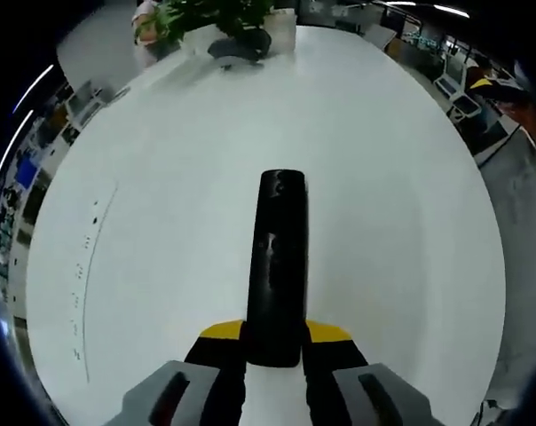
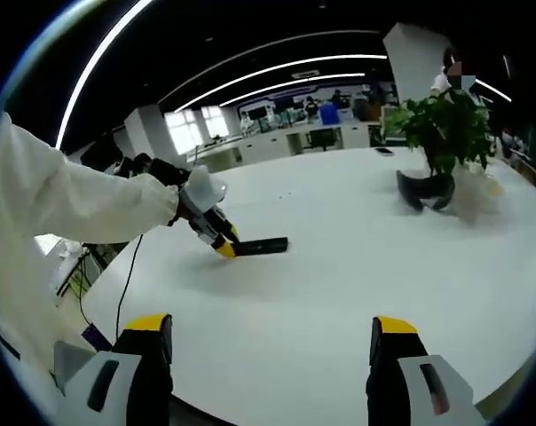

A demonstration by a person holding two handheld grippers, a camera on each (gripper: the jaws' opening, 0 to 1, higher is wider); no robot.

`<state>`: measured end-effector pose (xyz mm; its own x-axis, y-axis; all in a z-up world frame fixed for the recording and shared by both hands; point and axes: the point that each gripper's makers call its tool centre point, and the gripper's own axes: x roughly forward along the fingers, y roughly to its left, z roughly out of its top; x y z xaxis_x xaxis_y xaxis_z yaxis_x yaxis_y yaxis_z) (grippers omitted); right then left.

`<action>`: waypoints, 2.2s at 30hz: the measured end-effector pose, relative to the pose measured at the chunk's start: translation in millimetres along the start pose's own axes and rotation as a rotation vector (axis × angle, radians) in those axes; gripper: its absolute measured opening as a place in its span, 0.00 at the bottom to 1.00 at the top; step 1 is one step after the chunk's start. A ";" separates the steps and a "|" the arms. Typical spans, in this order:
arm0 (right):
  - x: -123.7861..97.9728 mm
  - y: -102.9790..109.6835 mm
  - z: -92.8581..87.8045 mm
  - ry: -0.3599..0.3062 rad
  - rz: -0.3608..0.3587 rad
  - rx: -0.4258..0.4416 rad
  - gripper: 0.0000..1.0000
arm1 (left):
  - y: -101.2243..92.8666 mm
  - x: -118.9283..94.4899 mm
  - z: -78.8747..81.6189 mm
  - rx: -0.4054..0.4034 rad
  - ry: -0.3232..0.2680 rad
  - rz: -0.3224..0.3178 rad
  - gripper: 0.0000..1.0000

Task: Press the specified remote control buttons in sequence, fully releasing each button before pressing the next.

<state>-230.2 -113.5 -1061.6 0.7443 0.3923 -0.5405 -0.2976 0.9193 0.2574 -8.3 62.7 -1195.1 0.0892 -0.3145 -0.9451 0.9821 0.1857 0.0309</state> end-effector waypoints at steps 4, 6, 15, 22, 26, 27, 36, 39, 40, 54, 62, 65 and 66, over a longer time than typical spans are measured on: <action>-1.6 2.7 -0.5 -0.001 0.005 -0.007 0.88 | -7.7 0.6 -0.6 -0.005 0.017 0.003 0.23; -2.6 4.6 -0.9 0.002 0.012 -0.013 0.81 | -12.3 0.8 -1.3 -0.004 0.021 0.002 0.23; -9.1 14.9 1.6 -0.010 0.047 -0.011 0.67 | -39.5 -1.4 -2.8 0.002 0.014 -0.001 0.23; -15.7 24.6 -0.2 -0.002 0.065 -0.037 0.52 | -58.3 -2.4 -4.2 0.005 0.022 -0.001 0.23; -19.4 29.4 -4.3 0.011 0.072 -0.053 0.42 | -70.1 -3.3 -5.3 0.003 0.028 0.000 0.23; -20.7 30.4 -5.5 0.017 0.071 -0.057 0.40 | -74.6 -3.5 -5.5 0.005 0.030 -0.001 0.23; -32.5 26.6 -6.9 0.014 0.044 -0.068 0.18 | -97.6 -5.2 -7.7 0.004 0.043 0.000 0.23; -35.4 26.6 -7.6 0.019 0.034 -0.081 0.15 | -103.7 -5.7 -8.7 0.002 0.044 0.002 0.23; -37.4 27.0 -7.8 0.017 0.029 -0.098 0.12 | -107.9 -6.1 -9.1 -0.003 0.043 0.004 0.23; -44.7 40.7 -16.9 0.032 0.058 -0.130 0.00 | -149.9 -9.7 -15.2 -0.012 0.054 0.001 0.23; -41.3 49.7 -15.7 0.043 0.087 -0.162 0.00 | -174.4 -11.5 -19.3 -0.010 0.054 0.000 0.23; -39.6 49.9 -13.2 0.046 0.090 -0.158 0.00 | -182.4 -12.3 -20.7 -0.011 0.051 -0.002 0.23; -38.8 49.7 -12.7 0.047 0.091 -0.158 0.00 | -184.7 -12.4 -21.0 -0.010 0.050 -0.002 0.23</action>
<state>-281.5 -82.6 -1037.9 0.6825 0.4717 -0.5583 -0.4555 0.8719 0.1799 -194.2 51.9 -1195.9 0.0786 -0.2678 -0.9603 0.9806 0.1945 0.0261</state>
